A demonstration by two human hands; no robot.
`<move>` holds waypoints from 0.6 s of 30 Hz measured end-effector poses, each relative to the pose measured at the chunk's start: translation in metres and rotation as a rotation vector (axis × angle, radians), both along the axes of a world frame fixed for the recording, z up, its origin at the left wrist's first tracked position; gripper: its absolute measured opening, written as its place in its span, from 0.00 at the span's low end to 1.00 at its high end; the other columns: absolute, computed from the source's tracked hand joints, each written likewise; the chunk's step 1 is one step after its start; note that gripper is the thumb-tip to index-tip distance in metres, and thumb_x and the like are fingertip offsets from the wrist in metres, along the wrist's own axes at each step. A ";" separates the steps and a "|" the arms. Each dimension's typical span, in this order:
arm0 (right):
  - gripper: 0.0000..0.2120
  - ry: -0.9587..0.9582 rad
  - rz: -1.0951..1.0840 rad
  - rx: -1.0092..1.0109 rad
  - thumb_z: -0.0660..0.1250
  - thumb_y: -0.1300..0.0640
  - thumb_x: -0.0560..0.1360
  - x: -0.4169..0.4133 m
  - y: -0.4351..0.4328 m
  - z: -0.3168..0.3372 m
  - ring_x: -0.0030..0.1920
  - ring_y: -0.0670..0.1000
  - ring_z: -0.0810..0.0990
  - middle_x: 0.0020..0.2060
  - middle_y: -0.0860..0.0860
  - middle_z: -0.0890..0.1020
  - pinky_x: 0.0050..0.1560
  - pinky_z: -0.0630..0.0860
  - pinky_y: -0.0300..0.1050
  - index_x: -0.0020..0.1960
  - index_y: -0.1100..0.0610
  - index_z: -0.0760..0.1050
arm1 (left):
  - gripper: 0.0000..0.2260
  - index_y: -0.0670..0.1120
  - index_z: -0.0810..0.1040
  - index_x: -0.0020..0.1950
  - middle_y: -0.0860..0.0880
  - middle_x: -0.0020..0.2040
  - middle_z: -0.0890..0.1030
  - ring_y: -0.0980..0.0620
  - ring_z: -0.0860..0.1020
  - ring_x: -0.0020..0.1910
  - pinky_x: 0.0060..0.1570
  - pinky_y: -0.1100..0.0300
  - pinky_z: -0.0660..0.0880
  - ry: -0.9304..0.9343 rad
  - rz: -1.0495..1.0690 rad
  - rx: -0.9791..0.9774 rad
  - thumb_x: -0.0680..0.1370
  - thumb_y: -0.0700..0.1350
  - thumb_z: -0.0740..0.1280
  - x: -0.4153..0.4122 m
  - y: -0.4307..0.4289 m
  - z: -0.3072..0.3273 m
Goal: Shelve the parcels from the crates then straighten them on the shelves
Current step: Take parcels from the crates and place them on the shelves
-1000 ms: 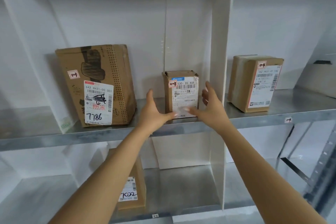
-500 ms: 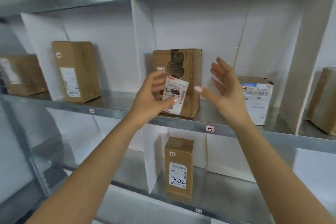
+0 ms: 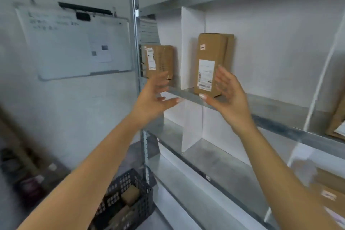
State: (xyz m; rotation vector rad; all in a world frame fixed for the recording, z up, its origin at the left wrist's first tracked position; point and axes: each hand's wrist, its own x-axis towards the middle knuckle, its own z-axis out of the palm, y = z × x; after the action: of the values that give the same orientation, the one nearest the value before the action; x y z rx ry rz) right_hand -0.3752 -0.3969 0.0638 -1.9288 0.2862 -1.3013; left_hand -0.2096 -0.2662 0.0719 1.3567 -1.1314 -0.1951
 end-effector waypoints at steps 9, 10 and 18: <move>0.40 0.109 0.232 0.092 0.77 0.54 0.68 0.196 0.017 -0.041 0.68 0.39 0.70 0.70 0.45 0.72 0.70 0.69 0.41 0.75 0.50 0.63 | 0.33 0.51 0.67 0.68 0.47 0.63 0.73 0.51 0.74 0.62 0.60 0.52 0.76 0.072 0.204 0.051 0.68 0.41 0.77 0.167 0.047 -0.035; 0.39 0.123 0.254 0.098 0.77 0.54 0.68 0.216 0.014 -0.048 0.69 0.40 0.70 0.70 0.46 0.72 0.71 0.68 0.43 0.74 0.51 0.64 | 0.32 0.51 0.67 0.68 0.47 0.63 0.73 0.51 0.74 0.62 0.60 0.52 0.76 0.081 0.228 0.053 0.68 0.40 0.77 0.184 0.047 -0.042; 0.37 0.296 0.407 0.198 0.77 0.58 0.69 0.358 -0.052 -0.145 0.67 0.41 0.72 0.69 0.45 0.72 0.66 0.70 0.37 0.74 0.51 0.64 | 0.31 0.52 0.67 0.67 0.49 0.62 0.73 0.52 0.75 0.60 0.50 0.66 0.78 0.250 0.439 0.186 0.68 0.43 0.77 0.310 0.013 -0.145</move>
State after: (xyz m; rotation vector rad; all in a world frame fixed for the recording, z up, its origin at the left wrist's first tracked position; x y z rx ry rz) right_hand -0.0168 -0.4488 -0.0811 -1.8821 0.1493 -0.6983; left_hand 0.1003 -0.2534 -0.0727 1.6596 -0.5997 -0.1465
